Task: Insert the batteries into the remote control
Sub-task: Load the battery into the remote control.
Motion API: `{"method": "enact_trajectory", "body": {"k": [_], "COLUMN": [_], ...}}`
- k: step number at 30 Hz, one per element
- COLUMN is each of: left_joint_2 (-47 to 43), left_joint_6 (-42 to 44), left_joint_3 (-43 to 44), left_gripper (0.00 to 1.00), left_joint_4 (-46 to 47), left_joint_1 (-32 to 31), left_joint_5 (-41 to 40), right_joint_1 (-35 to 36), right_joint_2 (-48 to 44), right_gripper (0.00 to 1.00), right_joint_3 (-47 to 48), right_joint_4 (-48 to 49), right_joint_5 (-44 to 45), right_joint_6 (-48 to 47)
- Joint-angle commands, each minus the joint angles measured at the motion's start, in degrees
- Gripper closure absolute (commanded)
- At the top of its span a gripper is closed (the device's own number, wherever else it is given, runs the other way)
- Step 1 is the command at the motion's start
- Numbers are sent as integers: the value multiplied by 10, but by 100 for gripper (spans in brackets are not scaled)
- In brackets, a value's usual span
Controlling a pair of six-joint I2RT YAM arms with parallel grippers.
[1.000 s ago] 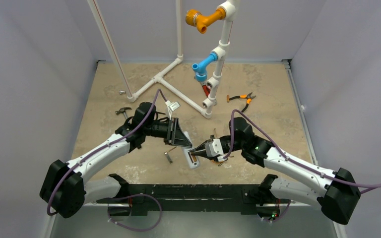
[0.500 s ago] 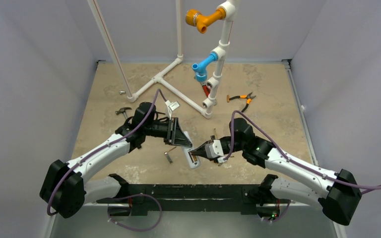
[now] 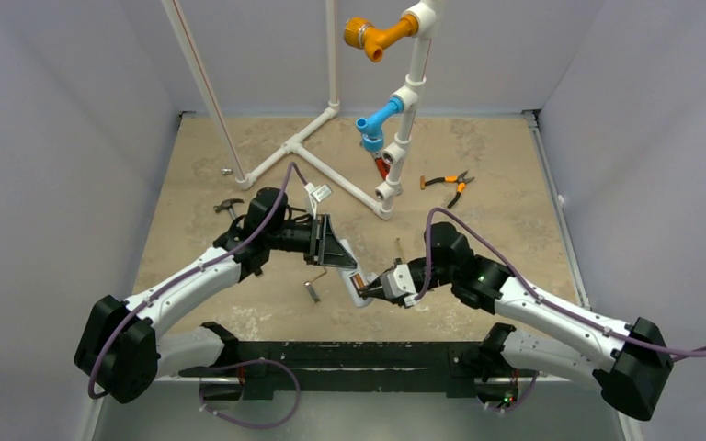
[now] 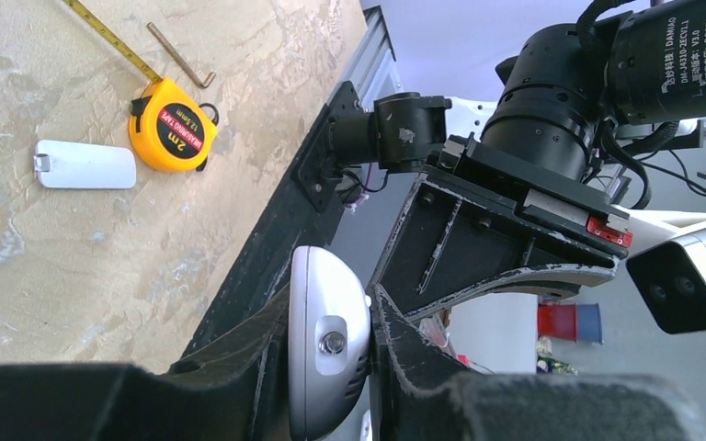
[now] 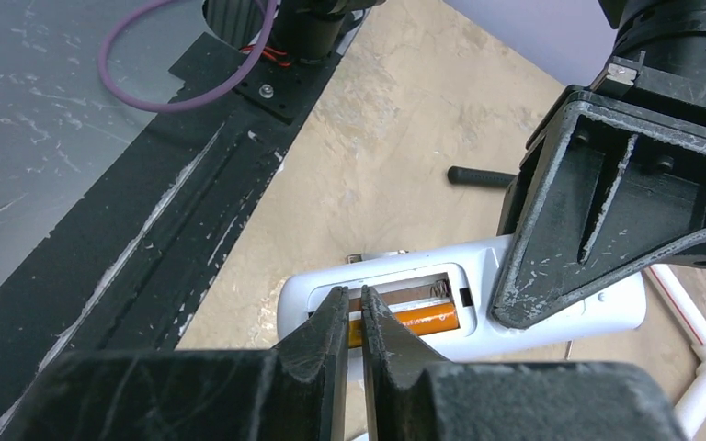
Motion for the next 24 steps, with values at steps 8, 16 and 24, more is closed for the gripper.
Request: {"method": "enact_trajectory", "body": {"k": [8,16,24], "left_joint_2": [-7,-10,-47], "left_joint_6": [5,59,94], "left_joint_3": [29,48,54], "left_gripper": [100,100,100], "left_joint_4": [18,-58,-107], "left_joint_1": [0,1,8], "left_joint_5": [34,-2,-70], "right_joint_1": [-4,-4,-4], "right_joint_2": [-72,-88,-25], "right_gripper": [81,70,69], "right_joint_3": [-41,-51,49], "right_joint_4": [119,216,37], "right_joint_5": [17,165,248], "right_joint_6": [132,374,555]}}
